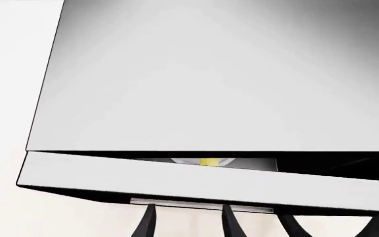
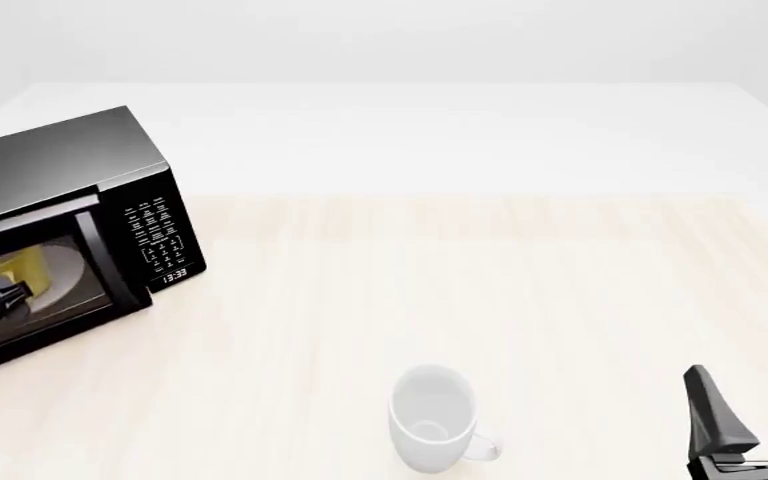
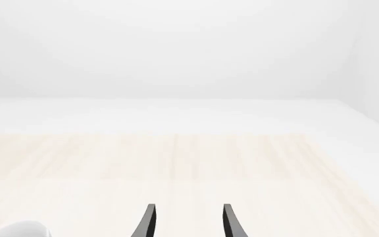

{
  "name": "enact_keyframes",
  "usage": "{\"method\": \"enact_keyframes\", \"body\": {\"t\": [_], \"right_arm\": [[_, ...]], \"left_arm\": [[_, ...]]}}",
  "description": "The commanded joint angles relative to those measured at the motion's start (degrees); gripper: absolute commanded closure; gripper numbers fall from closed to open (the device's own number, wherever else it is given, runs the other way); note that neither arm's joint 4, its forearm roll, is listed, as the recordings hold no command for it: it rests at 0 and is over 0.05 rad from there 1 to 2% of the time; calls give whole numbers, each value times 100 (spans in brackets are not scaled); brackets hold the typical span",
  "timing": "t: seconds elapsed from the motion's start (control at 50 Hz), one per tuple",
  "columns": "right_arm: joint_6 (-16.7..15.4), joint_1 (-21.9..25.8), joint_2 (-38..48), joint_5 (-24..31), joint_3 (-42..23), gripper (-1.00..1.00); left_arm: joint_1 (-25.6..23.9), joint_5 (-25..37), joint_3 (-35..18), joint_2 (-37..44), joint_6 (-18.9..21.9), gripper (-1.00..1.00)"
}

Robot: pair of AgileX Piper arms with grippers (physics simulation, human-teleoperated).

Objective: Put the yellow and white mug in the microwave and close it.

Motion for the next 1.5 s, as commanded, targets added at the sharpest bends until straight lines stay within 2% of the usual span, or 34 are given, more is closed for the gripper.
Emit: {"method": "enact_keyframes", "body": {"t": [0.02, 0.28, 1.5], "right_arm": [[0, -1, 0, 0, 0, -100], [0, 0, 1, 0, 0, -100], [0, 0, 1, -1, 0, -100]], "left_arm": [[-52, 27, -250, 147, -73, -100], [34, 59, -466, 382, -58, -100], [34, 60, -467, 383, -58, -100]]}}
